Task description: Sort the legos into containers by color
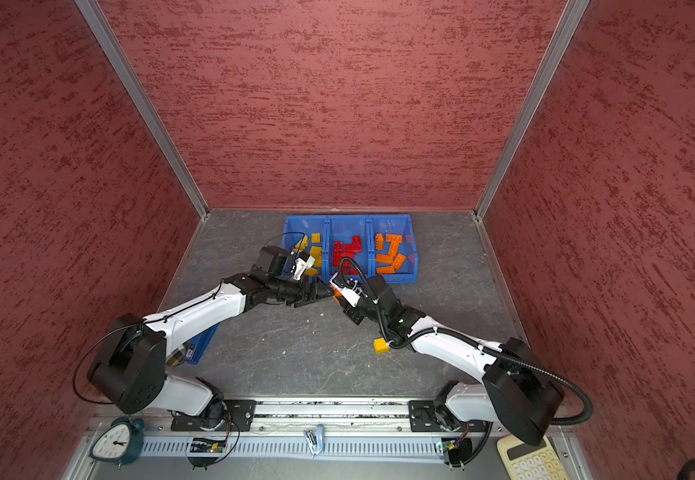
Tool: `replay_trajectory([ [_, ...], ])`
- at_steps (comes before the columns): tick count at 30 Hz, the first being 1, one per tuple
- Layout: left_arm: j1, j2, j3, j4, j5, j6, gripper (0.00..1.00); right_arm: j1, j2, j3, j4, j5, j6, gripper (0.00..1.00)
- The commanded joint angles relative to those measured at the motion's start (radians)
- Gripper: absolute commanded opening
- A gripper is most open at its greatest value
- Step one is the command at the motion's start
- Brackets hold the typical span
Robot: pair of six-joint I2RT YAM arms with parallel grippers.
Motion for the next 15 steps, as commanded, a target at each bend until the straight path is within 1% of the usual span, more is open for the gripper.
replay_trajectory([
  [1,-0.017,0.020,0.051,0.001,0.036,0.044,0.76,-0.005,0.018,0.005,0.064,-0.059,-0.025,0.40],
  [3,-0.021,0.028,0.060,0.004,0.032,0.050,0.73,-0.005,0.025,0.008,0.062,-0.078,-0.023,0.40],
  [5,-0.023,0.034,0.064,0.017,0.025,0.048,0.68,-0.006,0.032,0.012,0.060,-0.101,-0.022,0.40],
  [8,-0.025,0.042,0.066,0.049,0.036,0.044,0.58,-0.006,0.040,0.015,0.065,-0.124,-0.009,0.40],
  [9,-0.028,0.046,0.069,0.053,0.050,0.046,0.51,-0.006,0.043,0.018,0.067,-0.126,-0.002,0.40],
  [10,-0.032,0.050,0.071,0.056,0.064,0.051,0.47,-0.005,0.048,0.022,0.067,-0.126,0.006,0.40],
  [12,-0.040,0.049,0.070,0.055,0.079,0.065,0.44,-0.007,0.055,0.027,0.067,-0.128,0.018,0.40],
  [15,-0.049,0.040,0.068,0.030,0.085,0.104,0.43,-0.009,0.065,0.035,0.069,-0.132,0.039,0.40],
])
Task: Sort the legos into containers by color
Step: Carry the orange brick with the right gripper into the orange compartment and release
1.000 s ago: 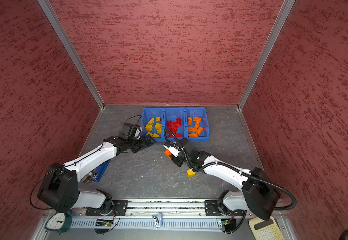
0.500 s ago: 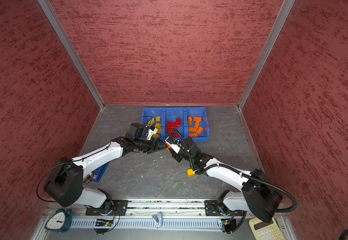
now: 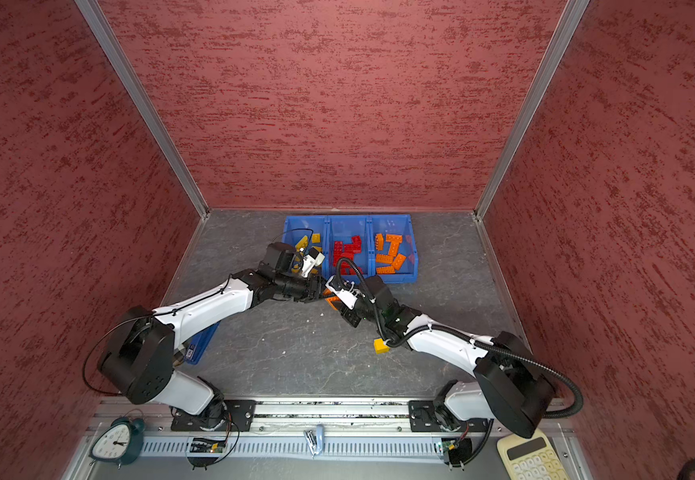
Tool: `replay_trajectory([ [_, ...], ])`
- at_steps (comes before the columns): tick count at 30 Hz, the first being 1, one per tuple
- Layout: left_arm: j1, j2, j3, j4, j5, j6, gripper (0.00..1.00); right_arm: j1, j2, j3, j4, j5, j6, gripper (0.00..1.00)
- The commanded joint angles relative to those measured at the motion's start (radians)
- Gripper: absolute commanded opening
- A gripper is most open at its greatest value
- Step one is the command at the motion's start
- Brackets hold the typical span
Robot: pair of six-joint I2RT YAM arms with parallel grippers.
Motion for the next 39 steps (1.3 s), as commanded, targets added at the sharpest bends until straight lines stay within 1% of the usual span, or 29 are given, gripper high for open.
replay_trajectory([
  [1,-0.018,-0.010,0.018,-0.014,0.040,0.064,0.42,-0.006,0.014,0.034,0.049,-0.035,0.020,0.40],
  [2,-0.018,-0.013,0.015,-0.023,0.032,0.076,0.39,-0.007,0.015,0.034,0.050,-0.036,0.024,0.40],
  [6,-0.018,-0.029,0.013,-0.045,0.008,0.113,0.24,-0.015,0.009,0.033,0.048,-0.046,0.040,0.40],
  [9,-0.017,-0.039,0.012,-0.059,-0.041,0.129,0.18,-0.026,-0.009,0.032,0.044,-0.063,0.059,0.41],
  [11,-0.017,-0.049,0.006,-0.059,-0.079,0.133,0.16,-0.035,-0.025,0.030,0.041,-0.070,0.080,0.44],
  [14,-0.019,-0.059,-0.005,-0.047,-0.106,0.135,0.15,-0.046,-0.043,0.040,0.022,-0.078,0.121,0.52],
  [18,-0.024,-0.061,-0.003,-0.053,-0.138,0.148,0.14,-0.046,-0.042,0.104,-0.045,-0.112,0.170,0.61],
  [22,-0.026,-0.056,0.000,-0.077,-0.164,0.164,0.12,-0.047,-0.085,0.104,-0.048,-0.089,0.194,0.65],
  [26,-0.025,-0.062,0.001,-0.101,-0.210,0.183,0.11,-0.062,-0.156,0.059,-0.078,-0.096,0.143,0.70],
  [28,-0.025,-0.062,0.006,-0.118,-0.243,0.192,0.10,-0.071,-0.173,0.050,-0.140,-0.104,0.096,0.72],
  [30,-0.025,-0.058,0.015,-0.129,-0.245,0.202,0.10,-0.076,-0.174,0.058,-0.205,-0.117,0.059,0.75],
  [32,-0.025,-0.051,0.023,-0.121,-0.208,0.200,0.10,-0.076,-0.150,0.071,-0.231,-0.197,0.030,0.77],
  [33,-0.025,-0.047,0.025,-0.102,-0.182,0.189,0.11,-0.076,-0.125,0.078,-0.225,-0.238,0.034,0.78],
  [35,-0.026,-0.036,0.030,-0.078,-0.153,0.170,0.11,-0.074,-0.071,0.096,-0.192,-0.283,0.065,0.80],
  [38,-0.031,-0.031,0.029,-0.053,-0.148,0.148,0.11,-0.073,-0.003,0.111,-0.096,-0.259,0.129,0.82],
  [39,-0.031,-0.031,0.023,-0.037,-0.144,0.139,0.11,-0.073,0.016,0.113,-0.073,-0.251,0.133,0.82],
])
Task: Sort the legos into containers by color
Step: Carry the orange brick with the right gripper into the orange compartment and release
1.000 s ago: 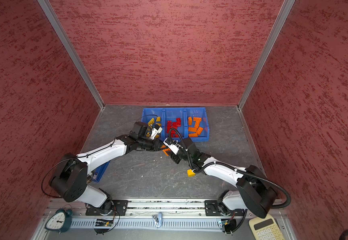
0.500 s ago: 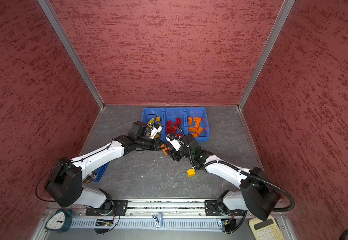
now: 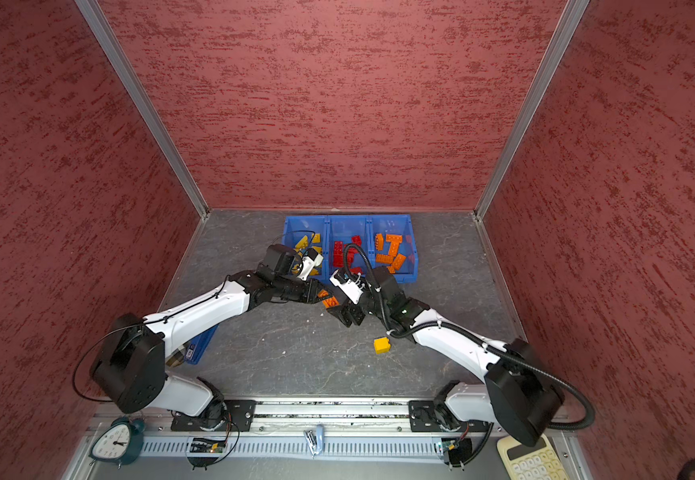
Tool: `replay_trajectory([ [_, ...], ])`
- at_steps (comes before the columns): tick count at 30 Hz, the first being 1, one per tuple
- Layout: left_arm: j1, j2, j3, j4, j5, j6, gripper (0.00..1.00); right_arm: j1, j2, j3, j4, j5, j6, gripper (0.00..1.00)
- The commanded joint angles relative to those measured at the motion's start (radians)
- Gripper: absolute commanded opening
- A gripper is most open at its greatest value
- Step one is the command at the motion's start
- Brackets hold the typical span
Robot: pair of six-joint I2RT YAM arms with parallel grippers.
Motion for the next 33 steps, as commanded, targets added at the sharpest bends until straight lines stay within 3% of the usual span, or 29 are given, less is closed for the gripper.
replay_trajectory([
  [1,-0.007,0.012,0.010,0.069,0.035,-0.030,0.11,0.000,0.048,0.043,0.098,-0.023,0.028,0.81],
  [4,-0.010,0.014,0.008,0.077,0.032,-0.040,0.11,0.004,0.082,0.054,0.138,0.019,0.027,0.72],
  [10,-0.010,0.021,0.010,0.075,0.025,-0.053,0.13,0.006,0.076,0.036,0.175,0.060,-0.003,0.39],
  [12,-0.010,0.025,0.015,0.074,0.019,-0.061,0.19,0.006,0.057,0.025,0.182,0.068,-0.007,0.31],
  [14,-0.010,0.025,0.021,0.082,0.023,-0.080,0.31,0.005,0.034,0.007,0.194,0.085,-0.001,0.26],
  [19,-0.017,-0.005,0.016,0.120,-0.002,-0.111,0.80,-0.029,-0.037,-0.038,0.156,0.191,0.019,0.25],
  [22,-0.024,-0.023,-0.006,0.159,-0.021,-0.111,0.98,-0.114,-0.075,-0.059,0.109,0.253,0.051,0.25],
  [29,-0.209,0.107,0.123,-0.021,-0.202,0.077,1.00,-0.362,-0.063,-0.019,0.084,0.346,0.229,0.29],
  [33,-0.336,0.166,0.124,0.067,-0.263,0.246,0.99,-0.434,0.040,0.061,0.089,0.327,0.311,0.31],
])
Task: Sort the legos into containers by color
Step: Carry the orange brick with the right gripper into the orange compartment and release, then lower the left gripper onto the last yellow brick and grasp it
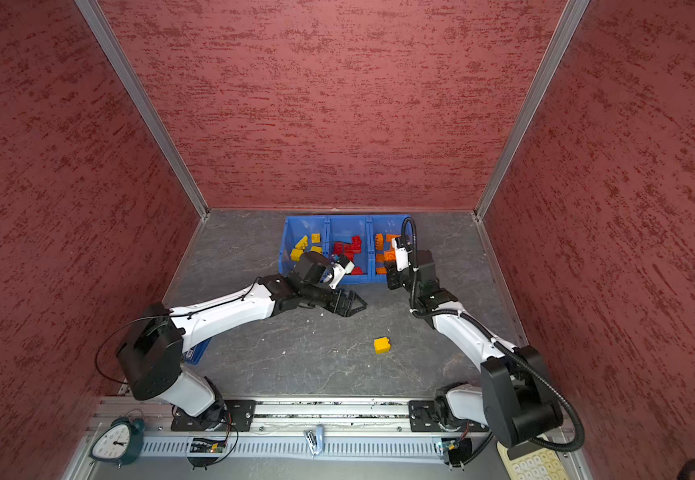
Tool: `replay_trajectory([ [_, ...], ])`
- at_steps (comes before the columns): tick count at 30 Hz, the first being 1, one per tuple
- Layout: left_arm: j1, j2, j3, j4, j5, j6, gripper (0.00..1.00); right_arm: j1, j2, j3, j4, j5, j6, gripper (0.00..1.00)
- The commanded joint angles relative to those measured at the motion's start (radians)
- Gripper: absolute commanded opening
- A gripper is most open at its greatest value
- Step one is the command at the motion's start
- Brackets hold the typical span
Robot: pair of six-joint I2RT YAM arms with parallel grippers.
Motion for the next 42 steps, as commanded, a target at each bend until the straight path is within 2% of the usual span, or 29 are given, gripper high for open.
replay_trajectory([
  [1,-0.082,0.051,0.021,0.016,-0.091,0.198,0.99,-0.028,0.085,0.091,0.006,0.020,0.097,0.31],
  [4,-0.102,0.130,0.088,-0.013,-0.075,0.251,0.99,-0.031,0.195,0.180,-0.014,0.023,0.108,0.32],
  [7,-0.138,0.207,0.148,-0.074,-0.123,0.329,1.00,-0.032,0.300,0.273,-0.053,0.047,0.126,0.33],
  [13,-0.224,0.275,0.165,-0.060,-0.149,0.470,0.99,-0.033,0.495,0.464,-0.153,0.071,0.164,0.35],
  [16,-0.241,0.305,0.186,-0.072,-0.146,0.486,0.95,-0.033,0.506,0.495,-0.159,0.058,0.171,0.47],
  [21,-0.255,0.352,0.210,-0.095,-0.169,0.498,0.81,-0.032,0.414,0.477,-0.176,0.056,0.169,0.72],
  [25,-0.265,0.384,0.230,-0.114,-0.208,0.518,0.72,-0.032,0.281,0.404,-0.177,0.066,0.165,0.81],
  [30,-0.270,0.424,0.261,-0.136,-0.237,0.525,0.61,-0.032,0.078,0.254,-0.118,0.058,0.165,0.87],
  [31,-0.273,0.433,0.266,-0.142,-0.244,0.528,0.59,-0.033,0.042,0.226,-0.104,0.058,0.165,0.96],
  [32,-0.279,0.443,0.274,-0.153,-0.255,0.534,0.56,-0.031,0.007,0.195,-0.095,0.066,0.168,0.99],
  [37,-0.289,0.461,0.283,-0.159,-0.275,0.534,0.41,-0.033,-0.121,0.095,-0.109,0.133,0.209,0.99],
  [42,-0.280,0.443,0.273,-0.145,-0.279,0.464,0.19,-0.034,-0.199,0.001,-0.100,0.123,0.238,0.99],
])
